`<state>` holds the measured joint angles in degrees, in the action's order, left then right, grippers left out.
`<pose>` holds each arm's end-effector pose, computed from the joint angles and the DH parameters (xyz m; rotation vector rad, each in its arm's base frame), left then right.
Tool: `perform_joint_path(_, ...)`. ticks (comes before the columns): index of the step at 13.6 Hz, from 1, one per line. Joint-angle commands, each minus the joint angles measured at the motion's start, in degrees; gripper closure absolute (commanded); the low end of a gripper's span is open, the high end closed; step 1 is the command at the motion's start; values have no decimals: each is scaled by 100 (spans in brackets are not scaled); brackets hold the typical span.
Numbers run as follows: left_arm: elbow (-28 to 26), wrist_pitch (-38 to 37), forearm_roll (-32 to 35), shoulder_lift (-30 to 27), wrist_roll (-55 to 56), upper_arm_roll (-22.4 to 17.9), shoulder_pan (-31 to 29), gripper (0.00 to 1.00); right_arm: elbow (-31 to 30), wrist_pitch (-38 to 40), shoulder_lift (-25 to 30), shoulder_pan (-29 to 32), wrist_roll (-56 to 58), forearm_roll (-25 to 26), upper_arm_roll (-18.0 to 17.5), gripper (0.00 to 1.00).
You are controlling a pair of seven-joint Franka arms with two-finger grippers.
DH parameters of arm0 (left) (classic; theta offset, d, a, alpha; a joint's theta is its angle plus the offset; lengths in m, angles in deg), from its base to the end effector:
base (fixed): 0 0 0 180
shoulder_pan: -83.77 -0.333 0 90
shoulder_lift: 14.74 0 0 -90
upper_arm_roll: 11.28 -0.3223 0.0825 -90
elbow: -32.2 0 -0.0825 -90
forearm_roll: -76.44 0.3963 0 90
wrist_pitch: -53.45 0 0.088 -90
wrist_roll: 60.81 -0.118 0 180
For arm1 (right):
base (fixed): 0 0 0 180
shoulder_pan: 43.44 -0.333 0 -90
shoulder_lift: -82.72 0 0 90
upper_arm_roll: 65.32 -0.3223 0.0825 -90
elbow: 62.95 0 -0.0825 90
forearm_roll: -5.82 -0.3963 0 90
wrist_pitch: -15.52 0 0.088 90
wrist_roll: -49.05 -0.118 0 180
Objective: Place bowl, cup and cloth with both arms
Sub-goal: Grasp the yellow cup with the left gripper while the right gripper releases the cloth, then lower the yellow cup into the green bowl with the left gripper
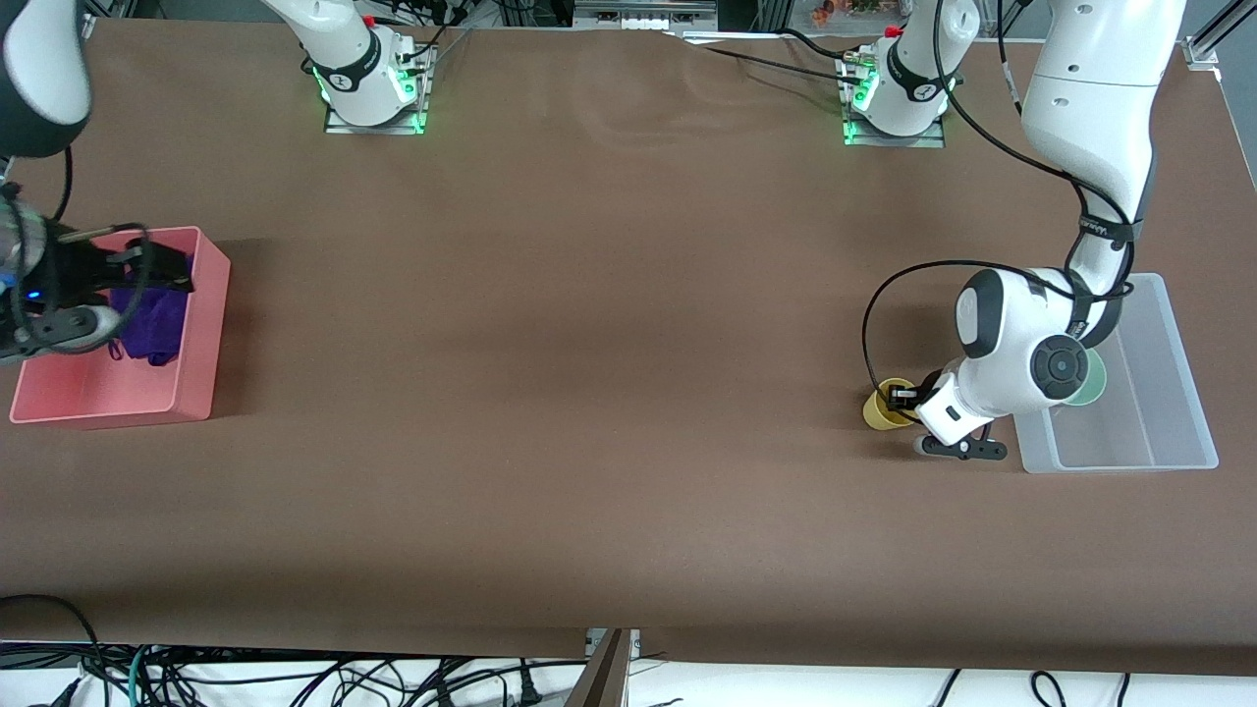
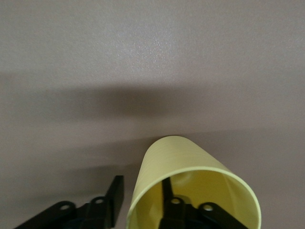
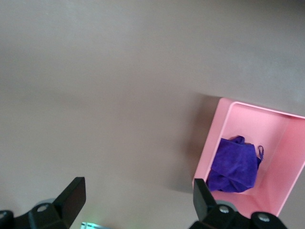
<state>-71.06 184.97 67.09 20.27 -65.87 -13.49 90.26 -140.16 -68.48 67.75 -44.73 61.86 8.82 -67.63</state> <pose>0.6494 -0.0547 0.1817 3.0415 -0.0810 -0.1761 0.6317 0.0299 0.5613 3.0719 0.4392 -0.2261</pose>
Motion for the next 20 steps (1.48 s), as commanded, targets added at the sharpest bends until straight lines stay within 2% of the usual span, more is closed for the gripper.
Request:
perform_joint_path(1, -10, -55, -22, -257, 13, -43, 71, 100, -215, 33, 231, 147, -516, -53, -182, 0)
perform_joint_path(3, 51, -369, -13, -477, 31, -43, 63, 100, -216, -81, 449, 217, -517, -90, 46, 0)
perform_joint_path(6, 743, -1624, 4, -732, 22, -60, -34, 100, -286, -372, 741, 261, -482, -81, 319, 0)
perform_joint_path(8, 1078, -2364, 563, -986, -222, -78, -209, 100, -356, -320, 759, 296, -473, -28, 320, 0)
perform_joint_path(11, 1097, -2666, 1242, -1303, -1632, -200, -727, 100, -356, 224, 776, 367, -490, -46, 320, 0)
perform_joint_path(14, 905, -2334, 1490, -1208, -3497, -920, -852, 100, -348, 472, 776, 349, -717, -133, 293, 0)
perform_joint_path(15, 730, -2053, 1490, -1181, -3867, -1035, -895, 100, -348, 481, 768, 349, -823, -142, 293, 0)
perform_joint_path(20, -474, -261, 1411, -1041, -4249, -1150, -1133, 100, -312, 411, 697, 305, -772, -63, 267, 0)
